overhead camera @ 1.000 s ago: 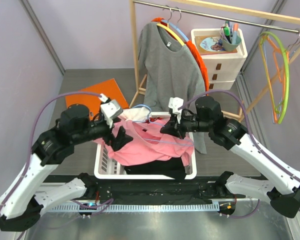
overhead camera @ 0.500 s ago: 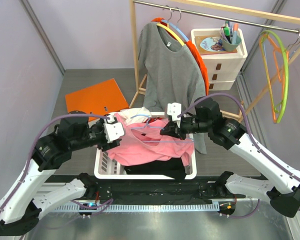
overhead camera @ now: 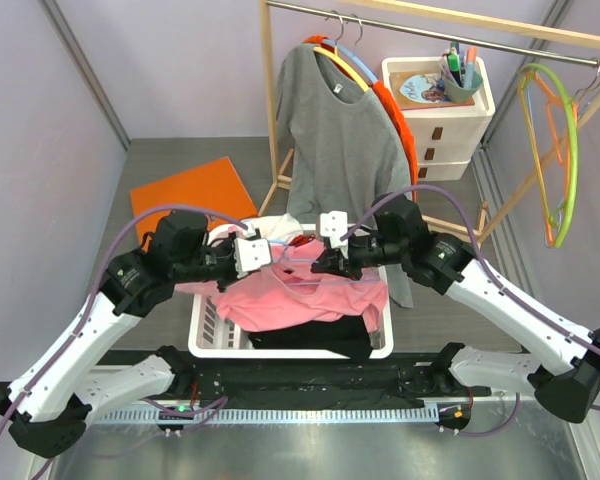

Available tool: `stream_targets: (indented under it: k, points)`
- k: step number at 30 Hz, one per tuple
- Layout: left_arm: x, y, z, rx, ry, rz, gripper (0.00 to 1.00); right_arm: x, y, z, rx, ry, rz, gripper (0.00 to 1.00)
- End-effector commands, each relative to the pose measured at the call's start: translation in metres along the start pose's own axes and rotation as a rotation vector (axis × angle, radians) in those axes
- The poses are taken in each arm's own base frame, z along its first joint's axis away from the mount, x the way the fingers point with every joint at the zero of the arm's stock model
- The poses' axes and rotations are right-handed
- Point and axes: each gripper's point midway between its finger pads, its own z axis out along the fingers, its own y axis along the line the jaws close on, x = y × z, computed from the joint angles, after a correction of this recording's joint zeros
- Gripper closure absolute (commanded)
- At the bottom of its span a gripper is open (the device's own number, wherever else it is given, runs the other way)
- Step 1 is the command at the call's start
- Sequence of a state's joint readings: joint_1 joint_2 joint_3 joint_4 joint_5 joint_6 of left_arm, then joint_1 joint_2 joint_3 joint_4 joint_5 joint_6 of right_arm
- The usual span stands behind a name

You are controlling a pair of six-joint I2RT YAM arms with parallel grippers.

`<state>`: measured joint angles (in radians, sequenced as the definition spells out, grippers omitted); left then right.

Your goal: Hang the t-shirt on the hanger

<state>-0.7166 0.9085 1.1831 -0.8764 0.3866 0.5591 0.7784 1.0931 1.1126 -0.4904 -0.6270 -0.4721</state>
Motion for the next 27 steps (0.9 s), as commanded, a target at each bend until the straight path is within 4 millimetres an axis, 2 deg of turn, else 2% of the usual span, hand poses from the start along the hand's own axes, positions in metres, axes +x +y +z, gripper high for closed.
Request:
stream_targets:
  k: [1, 5, 11, 13, 14, 15, 16, 18, 21, 25, 27]
  points:
    - [-0.043, 0.002, 0.004, 0.027, -0.185, -0.005, 0.90, -0.041, -0.006, 0.008, -0.009, -0.122, -0.079, 0.99]
    - [-0.048, -0.001, 0.009, 0.051, -0.218, -0.021, 0.90, -0.046, -0.009, 0.013, -0.007, -0.146, -0.070, 0.99]
    - [-0.041, -0.006, 0.015, 0.075, -0.207, -0.054, 0.92, -0.056, -0.008, 0.012, -0.002, -0.180, -0.050, 0.99]
    - [-0.037, -0.007, 0.014, 0.071, -0.192, -0.067, 1.00, -0.056, -0.009, 0.009, 0.015, -0.176, -0.042, 0.98]
    - [-0.037, -0.008, 0.012, 0.072, -0.187, -0.064, 1.00, -0.057, -0.009, 0.004, 0.033, -0.170, -0.026, 0.90]
    - [-0.035, -0.010, 0.010, 0.079, -0.179, -0.054, 1.00, -0.055, -0.012, 0.002, 0.059, -0.156, 0.009, 0.61]
    - [-0.032, -0.013, 0.007, 0.084, -0.167, -0.042, 1.00, -0.052, -0.022, -0.002, 0.125, -0.130, 0.044, 0.43]
    - [-0.024, -0.019, 0.001, 0.086, -0.154, -0.005, 1.00, -0.044, -0.021, -0.009, 0.149, -0.065, 0.138, 0.10]
    - [-0.017, -0.024, -0.001, 0.091, -0.148, 0.042, 1.00, -0.035, -0.022, -0.020, 0.209, 0.002, 0.239, 0.00]
    - [-0.014, -0.032, -0.005, 0.136, -0.146, 0.101, 1.00, -0.033, -0.030, -0.030, 0.280, 0.019, 0.351, 0.00]
    - [-0.013, -0.042, -0.009, 0.190, -0.149, 0.142, 1.00, -0.022, -0.047, -0.030, 0.336, 0.050, 0.422, 0.00]
